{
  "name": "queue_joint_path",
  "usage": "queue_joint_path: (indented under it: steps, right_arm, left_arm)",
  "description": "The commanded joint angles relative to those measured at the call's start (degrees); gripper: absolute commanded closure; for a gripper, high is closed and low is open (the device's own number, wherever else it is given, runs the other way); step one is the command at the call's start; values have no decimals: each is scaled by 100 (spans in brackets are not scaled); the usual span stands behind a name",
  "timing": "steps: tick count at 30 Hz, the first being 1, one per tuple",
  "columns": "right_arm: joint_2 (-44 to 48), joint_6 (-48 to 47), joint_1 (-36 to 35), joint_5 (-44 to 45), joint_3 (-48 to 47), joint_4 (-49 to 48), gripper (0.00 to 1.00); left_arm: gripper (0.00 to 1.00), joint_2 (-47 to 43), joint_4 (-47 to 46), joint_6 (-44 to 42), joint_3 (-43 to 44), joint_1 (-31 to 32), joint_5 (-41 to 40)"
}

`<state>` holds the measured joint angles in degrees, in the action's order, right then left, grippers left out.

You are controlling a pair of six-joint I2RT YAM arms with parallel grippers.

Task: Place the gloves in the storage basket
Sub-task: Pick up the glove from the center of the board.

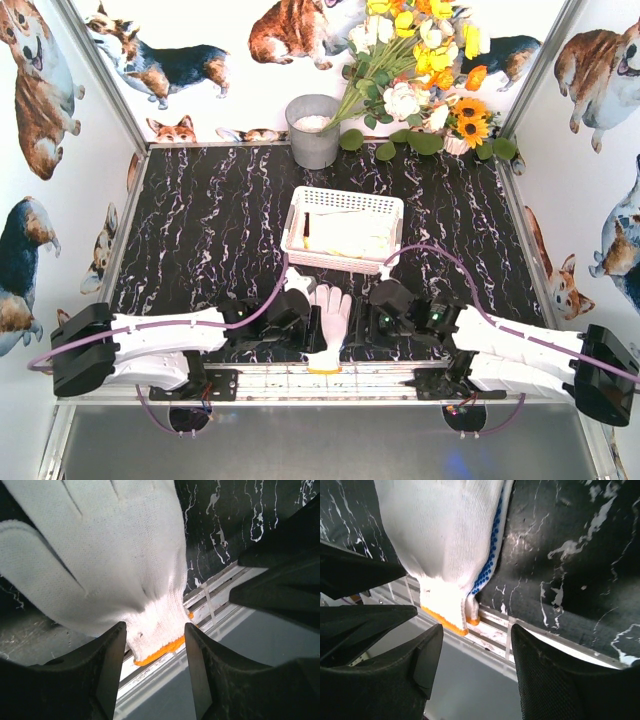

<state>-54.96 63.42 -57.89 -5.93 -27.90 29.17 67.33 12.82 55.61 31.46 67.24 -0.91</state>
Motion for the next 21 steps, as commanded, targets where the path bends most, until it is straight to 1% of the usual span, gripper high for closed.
queue_joint_path:
  steps: [1,6,10,14,21]
  right_arm:
    - [9,544,-318,-78,159,-704,41]
    - [-137,840,-630,67,333,-960,42]
    - [-109,1161,-736,130,725,-1408,43]
    - [-97,1281,-766,126,918,-1663,43]
    - [-452,1340,-768,16,1083,-2256,43]
  left_arm:
    - [57,172,-657,-218,-82,-52,139]
    - [61,435,-1064,-323,-67,-62,205]
    - [63,707,-1421,-358,-285,-104,327]
    - [64,922,-1508,-322,-388,-124,457]
    - [64,870,-1661,-60,-660,-124,442]
